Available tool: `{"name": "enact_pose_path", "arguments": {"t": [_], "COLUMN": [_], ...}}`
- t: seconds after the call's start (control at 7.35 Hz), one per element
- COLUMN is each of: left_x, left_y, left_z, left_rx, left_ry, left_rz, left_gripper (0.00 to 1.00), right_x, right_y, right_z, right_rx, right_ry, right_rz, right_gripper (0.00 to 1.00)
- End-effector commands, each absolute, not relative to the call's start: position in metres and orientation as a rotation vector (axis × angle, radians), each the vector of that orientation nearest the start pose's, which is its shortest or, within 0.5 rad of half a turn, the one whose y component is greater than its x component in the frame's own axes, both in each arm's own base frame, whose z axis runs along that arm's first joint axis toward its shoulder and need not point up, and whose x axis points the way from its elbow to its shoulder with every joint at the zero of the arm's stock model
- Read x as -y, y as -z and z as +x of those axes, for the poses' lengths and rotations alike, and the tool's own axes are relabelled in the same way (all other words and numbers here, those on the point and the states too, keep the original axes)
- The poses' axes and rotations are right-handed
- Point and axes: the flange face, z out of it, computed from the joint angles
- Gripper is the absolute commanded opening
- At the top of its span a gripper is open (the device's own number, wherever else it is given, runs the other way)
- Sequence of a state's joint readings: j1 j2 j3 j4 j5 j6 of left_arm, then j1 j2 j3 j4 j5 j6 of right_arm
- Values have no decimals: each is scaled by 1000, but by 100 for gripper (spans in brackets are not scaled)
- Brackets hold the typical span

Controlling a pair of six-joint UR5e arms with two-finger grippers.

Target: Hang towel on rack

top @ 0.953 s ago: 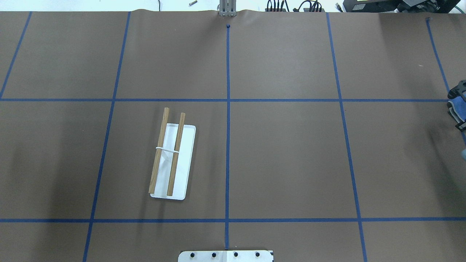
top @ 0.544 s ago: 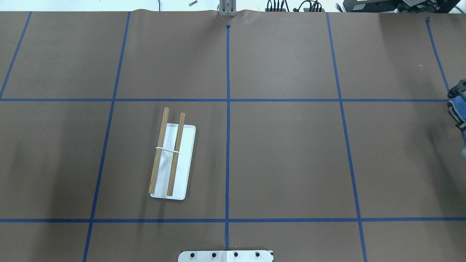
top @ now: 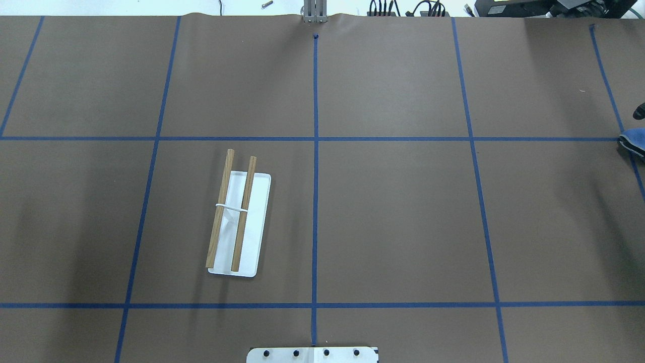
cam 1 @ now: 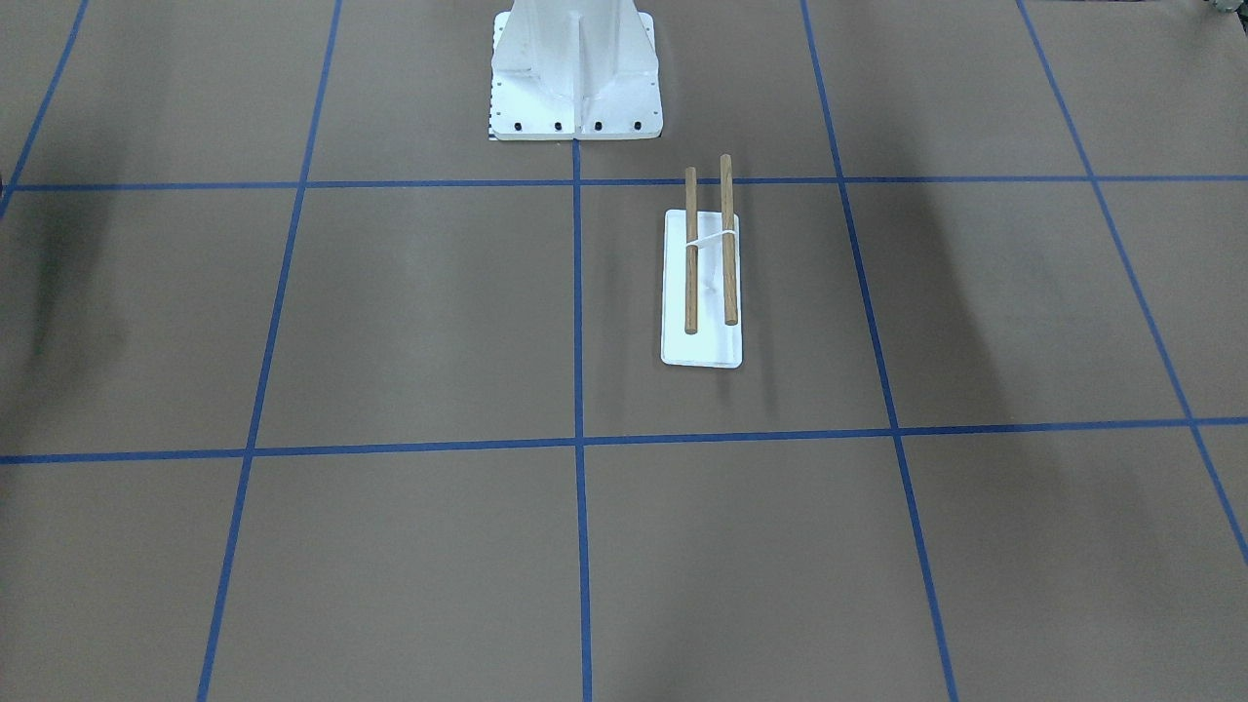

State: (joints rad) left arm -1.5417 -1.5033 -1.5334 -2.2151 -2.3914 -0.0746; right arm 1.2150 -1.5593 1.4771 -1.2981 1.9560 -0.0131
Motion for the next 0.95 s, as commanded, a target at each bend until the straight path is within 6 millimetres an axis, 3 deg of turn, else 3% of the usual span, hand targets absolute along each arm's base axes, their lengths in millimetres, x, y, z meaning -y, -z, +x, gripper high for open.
{"name": "enact_pose_path", "arguments": {"t": [0.0, 0.27, 0.41, 0.68, 0.82], "left_x": [483, 484, 490, 516, 533], "left_y": [-634, -630, -623, -593, -566], "left_z": [-46, -46, -46, -45, -41], "left_rx": [-825, -825, -825, -829, -883], "left_ry": [-181, -182, -187, -196, -127], "left_rz": [471, 478, 492, 533, 527], "left_gripper": [98, 98, 98, 98, 98], "right_x": [520, 509, 506, 495, 492], "right_y": [-643, -585, -560, -503, -478], "right_z": [-54, -38, -41, -43, -45], "right_rx": [485, 547, 591, 659, 683], "right_ry": [337, 327, 344, 385, 405], "right_rz": [176, 254, 290, 384, 432], "right_gripper": [0, 0, 0, 0, 0]}}
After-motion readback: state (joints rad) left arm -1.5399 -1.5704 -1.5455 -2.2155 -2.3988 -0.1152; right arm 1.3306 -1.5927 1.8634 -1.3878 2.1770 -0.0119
